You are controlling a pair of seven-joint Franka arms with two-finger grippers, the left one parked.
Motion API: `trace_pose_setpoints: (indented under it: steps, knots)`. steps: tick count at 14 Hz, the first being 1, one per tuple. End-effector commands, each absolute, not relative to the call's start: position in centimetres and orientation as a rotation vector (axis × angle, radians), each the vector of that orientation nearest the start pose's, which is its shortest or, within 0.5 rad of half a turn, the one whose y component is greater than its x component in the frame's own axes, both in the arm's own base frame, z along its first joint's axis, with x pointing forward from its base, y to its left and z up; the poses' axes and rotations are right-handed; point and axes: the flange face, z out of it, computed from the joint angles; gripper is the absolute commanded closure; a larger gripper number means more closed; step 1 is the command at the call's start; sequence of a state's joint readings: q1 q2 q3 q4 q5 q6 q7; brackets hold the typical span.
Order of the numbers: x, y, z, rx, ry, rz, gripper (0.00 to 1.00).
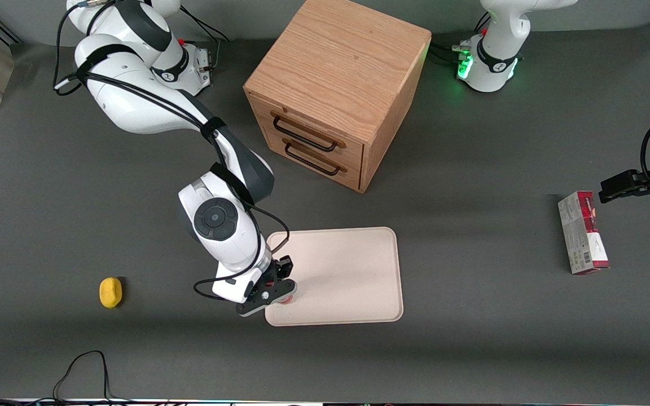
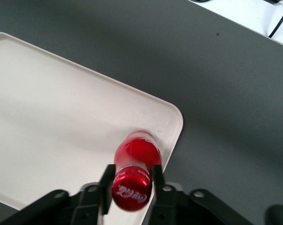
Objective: Place coke bottle on tray
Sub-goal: 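Lower the bottle upright onto the tray and open the right gripper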
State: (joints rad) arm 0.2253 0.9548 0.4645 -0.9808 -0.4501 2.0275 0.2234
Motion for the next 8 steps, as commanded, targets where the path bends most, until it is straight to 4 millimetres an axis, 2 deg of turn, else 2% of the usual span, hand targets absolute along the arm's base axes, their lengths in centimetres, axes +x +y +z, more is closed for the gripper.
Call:
trace_pose_setpoints:
  steps: [1, 4, 5, 7, 8]
  knots:
    - [70.8, 36.3, 33.1, -3.062, -0.625, -0.305, 0.00]
    - [70.9, 35.7, 35.2, -3.059, -0.593, -0.328, 0.00]
    - [70.8, 35.1, 37.3, -3.065, -0.576, -0.336, 0.00]
    - [68.9, 33.4, 40.4, -3.083, -0.527, -0.219, 0.00]
    - [68.0, 31.5, 42.1, -3.100, -0.476, -0.186, 0.00]
